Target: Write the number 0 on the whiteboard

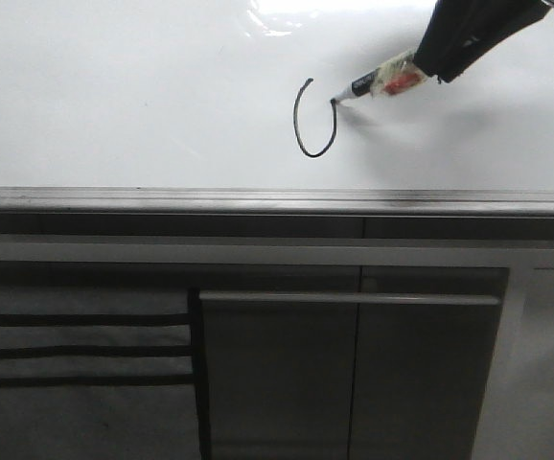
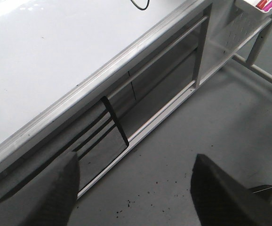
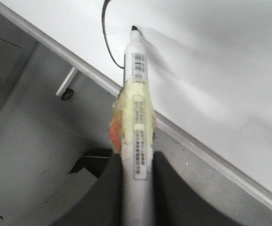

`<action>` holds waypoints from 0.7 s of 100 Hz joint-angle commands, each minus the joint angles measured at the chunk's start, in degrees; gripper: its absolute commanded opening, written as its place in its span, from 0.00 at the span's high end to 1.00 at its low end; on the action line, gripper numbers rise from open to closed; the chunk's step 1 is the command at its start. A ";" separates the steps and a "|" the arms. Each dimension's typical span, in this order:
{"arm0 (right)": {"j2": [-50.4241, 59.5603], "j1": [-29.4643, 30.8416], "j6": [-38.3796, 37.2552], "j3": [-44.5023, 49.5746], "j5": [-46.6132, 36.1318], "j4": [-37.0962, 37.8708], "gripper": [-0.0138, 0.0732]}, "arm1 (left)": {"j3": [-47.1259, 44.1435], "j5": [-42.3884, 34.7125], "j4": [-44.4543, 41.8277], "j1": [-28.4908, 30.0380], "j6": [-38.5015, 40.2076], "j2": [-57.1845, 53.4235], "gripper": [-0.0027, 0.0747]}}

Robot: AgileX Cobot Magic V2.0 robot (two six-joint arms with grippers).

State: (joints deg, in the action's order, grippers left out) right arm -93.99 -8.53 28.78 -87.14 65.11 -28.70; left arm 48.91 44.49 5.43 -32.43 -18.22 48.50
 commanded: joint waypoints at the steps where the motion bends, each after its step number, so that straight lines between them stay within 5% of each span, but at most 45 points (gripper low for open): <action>1: 2.20 -0.71 -0.48 -2.62 -4.41 -1.35 0.87 | 1.38 -3.69 1.01 0.07 0.50 -0.23 0.37; 26: 1.62 -2.81 -0.48 -2.62 -4.01 -1.79 0.87 | 1.38 -3.82 1.01 0.07 0.50 -0.23 0.37; 45: 8.96 -3.80 6.59 0.43 -0.27 -5.12 0.87 | 1.38 -4.25 1.01 0.07 0.25 -0.23 0.37; 70: 20.95 -10.49 19.47 13.66 1.45 -5.49 0.87 | 1.50 -5.27 10.94 -3.28 -14.43 3.94 0.37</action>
State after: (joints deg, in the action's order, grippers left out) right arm -77.65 -16.77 42.62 -75.88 66.86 -31.94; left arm 48.91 43.03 11.50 -33.85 -27.41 50.85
